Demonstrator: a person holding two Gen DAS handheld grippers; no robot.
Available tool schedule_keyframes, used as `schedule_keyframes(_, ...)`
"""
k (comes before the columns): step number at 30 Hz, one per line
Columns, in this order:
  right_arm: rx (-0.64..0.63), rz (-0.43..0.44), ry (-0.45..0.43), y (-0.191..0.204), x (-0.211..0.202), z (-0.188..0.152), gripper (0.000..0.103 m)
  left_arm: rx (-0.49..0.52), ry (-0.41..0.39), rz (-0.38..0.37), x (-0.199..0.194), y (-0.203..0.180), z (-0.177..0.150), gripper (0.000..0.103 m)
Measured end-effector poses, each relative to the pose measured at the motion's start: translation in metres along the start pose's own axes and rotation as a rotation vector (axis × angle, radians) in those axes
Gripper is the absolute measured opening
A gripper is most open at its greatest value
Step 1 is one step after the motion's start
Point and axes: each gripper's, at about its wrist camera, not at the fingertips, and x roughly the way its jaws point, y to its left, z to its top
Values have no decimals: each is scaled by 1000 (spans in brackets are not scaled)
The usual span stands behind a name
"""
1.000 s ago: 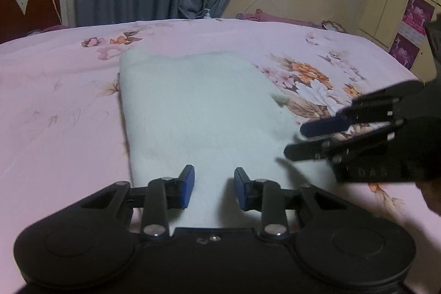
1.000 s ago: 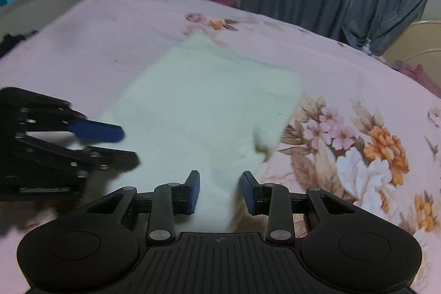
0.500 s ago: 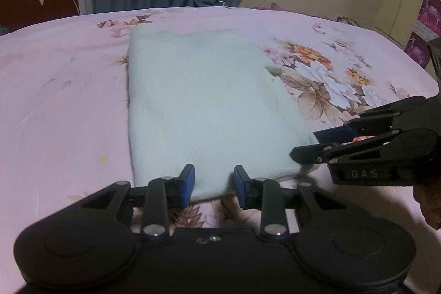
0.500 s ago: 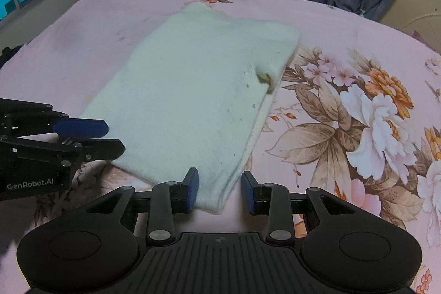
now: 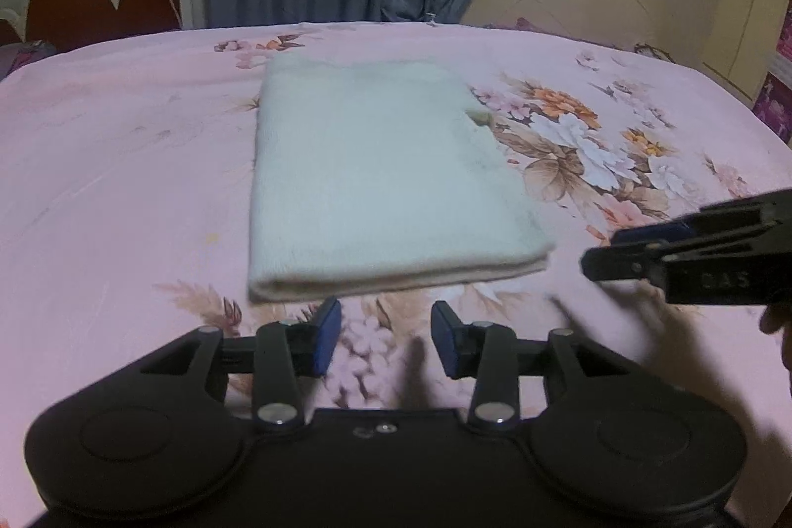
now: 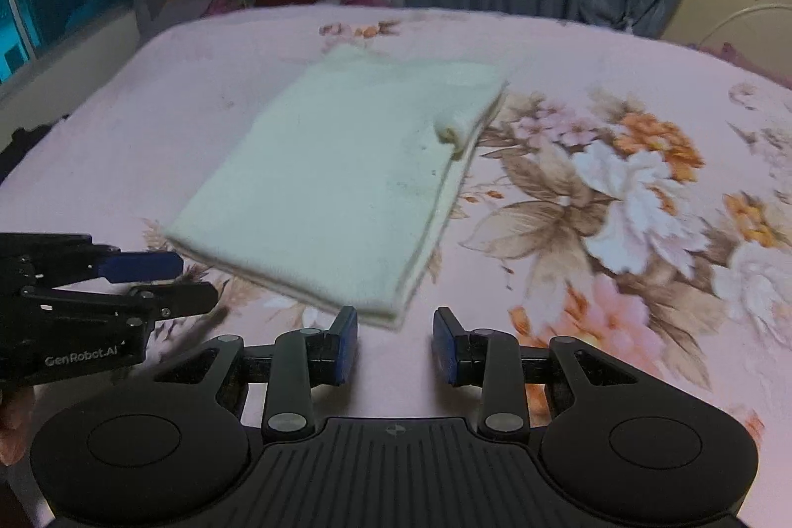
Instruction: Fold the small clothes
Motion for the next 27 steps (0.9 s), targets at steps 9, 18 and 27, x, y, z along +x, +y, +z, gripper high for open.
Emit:
schedule_keyframes(9, 26, 4, -51, -4, -69, -37, 39, -10, -133, 113, -65, -36, -20, 102)
schedule_keyframes(18, 17, -42, -151, 4, -154, -74, 103, -85, -170, 139, -140, -53, -44, 102)
schedule_keyframes(27, 17, -67, -251, 27, -227, -93, 103, -64, -225, 124, -201, -84, -58, 102)
